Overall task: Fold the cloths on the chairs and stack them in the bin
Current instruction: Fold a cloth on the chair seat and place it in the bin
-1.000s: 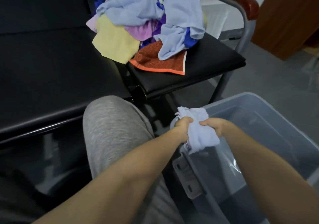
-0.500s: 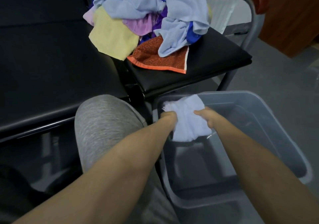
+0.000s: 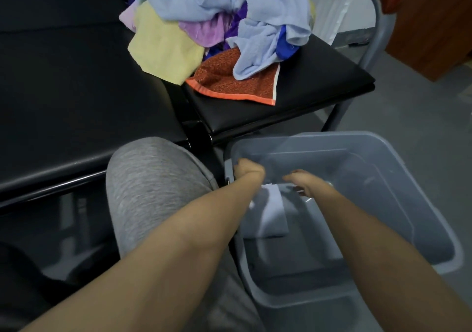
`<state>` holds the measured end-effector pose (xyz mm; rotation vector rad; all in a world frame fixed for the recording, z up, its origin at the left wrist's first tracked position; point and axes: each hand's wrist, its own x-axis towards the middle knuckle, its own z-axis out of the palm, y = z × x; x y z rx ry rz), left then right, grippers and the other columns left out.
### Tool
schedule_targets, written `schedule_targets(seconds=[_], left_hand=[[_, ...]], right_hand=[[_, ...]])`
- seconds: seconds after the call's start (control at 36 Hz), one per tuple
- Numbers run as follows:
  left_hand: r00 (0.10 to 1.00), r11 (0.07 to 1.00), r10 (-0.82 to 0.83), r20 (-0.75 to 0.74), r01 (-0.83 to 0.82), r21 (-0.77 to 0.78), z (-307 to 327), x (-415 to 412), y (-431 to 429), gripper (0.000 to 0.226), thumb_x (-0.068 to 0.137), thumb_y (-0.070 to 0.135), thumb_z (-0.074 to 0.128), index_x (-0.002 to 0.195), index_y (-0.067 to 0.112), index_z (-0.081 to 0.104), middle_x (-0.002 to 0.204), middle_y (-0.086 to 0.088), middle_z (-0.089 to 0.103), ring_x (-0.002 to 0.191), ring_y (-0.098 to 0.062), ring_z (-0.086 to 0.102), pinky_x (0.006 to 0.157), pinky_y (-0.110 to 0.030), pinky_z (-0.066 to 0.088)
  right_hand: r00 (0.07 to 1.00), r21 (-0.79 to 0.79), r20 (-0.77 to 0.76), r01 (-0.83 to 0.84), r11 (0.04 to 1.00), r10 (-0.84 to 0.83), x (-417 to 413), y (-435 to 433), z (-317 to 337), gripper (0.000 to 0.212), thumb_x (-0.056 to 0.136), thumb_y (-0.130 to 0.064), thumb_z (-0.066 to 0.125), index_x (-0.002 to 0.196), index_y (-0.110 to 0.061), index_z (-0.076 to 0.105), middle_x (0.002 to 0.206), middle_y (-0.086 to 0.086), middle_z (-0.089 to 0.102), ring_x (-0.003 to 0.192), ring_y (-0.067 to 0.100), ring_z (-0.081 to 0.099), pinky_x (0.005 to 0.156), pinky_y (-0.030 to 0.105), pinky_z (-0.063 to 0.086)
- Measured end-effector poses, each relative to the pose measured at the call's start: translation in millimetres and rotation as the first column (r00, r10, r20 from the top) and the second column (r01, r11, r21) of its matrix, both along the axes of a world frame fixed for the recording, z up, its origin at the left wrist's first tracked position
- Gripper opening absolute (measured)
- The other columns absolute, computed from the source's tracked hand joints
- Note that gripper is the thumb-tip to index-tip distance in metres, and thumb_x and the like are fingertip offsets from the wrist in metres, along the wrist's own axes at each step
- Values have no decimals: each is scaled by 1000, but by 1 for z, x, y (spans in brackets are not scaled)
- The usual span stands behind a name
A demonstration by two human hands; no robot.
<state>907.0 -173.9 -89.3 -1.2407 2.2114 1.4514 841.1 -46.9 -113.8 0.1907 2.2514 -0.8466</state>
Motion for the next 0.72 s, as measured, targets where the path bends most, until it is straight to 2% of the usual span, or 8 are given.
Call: schedule_targets(seconds=[0.08,0.19,0.28,0.33,0.44,0.56,0.64,0.72], left_hand=[[988,961,-76,-135,36,-273,13,0,2,41,87,5,51,128,5,49,134,-16,45,127,-30,41,103,-32,33],[961,805,-277,-7,228,-548,20,4,-1,46,88,10,51,133,16,44,142,-11,40,134,-31,28,111,-42,17],[966,906,-192,172,242,-348,16,5,-7,51,97,15,35,146,23,26,157,-10,9,144,-38,1,114,-54,6],[960,950,-134,244,194,-244,19,7,-10,54,100,19,31,151,24,15,159,-10,-6,143,-42,1,114,-54,12],[968,976,-79,236,124,-181,22,8,-14,56,99,22,39,150,18,19,158,-9,-3,138,-35,17,111,-48,23],[959,982,-80,270,123,-144,20,7,-12,55,98,23,41,149,17,21,156,-9,2,136,-30,20,113,-44,20],[949,989,-94,301,123,-82,17,9,-16,54,97,22,37,148,12,21,149,-12,14,135,-29,21,116,-42,16],[933,972,-209,292,232,-43,35,25,-22,57,99,28,26,152,11,14,157,-16,5,144,-35,11,110,-42,27]], right_hand=[[995,-29,78,-54,998,56,5,-13,9,7,96,-21,52,96,-14,54,94,4,54,67,15,50,56,23,37],[888,-32,323,-334,942,326,23,-33,21,31,96,-25,55,125,-22,47,131,3,49,110,24,54,73,37,49],[727,-36,491,-532,846,479,45,-52,27,47,98,-24,51,143,-21,37,151,2,31,132,28,41,98,46,41],[715,-44,445,-584,811,539,60,-66,33,48,99,-17,48,145,-12,33,154,6,28,137,28,35,106,45,37],[752,184,172,-659,729,637,74,-88,33,41,98,-10,48,136,5,44,145,16,42,135,29,38,102,27,32],[745,137,91,-666,733,661,78,-85,29,63,100,-13,46,150,-2,10,158,13,15,142,27,20,103,21,10],[689,179,111,-723,667,717,78,-83,35,51,97,-8,51,144,-7,31,149,8,33,134,24,34,102,17,21],[568,161,209,-823,545,796,79,-89,39,17,96,-3,49,109,-14,55,114,-3,51,102,11,53,92,14,39]])
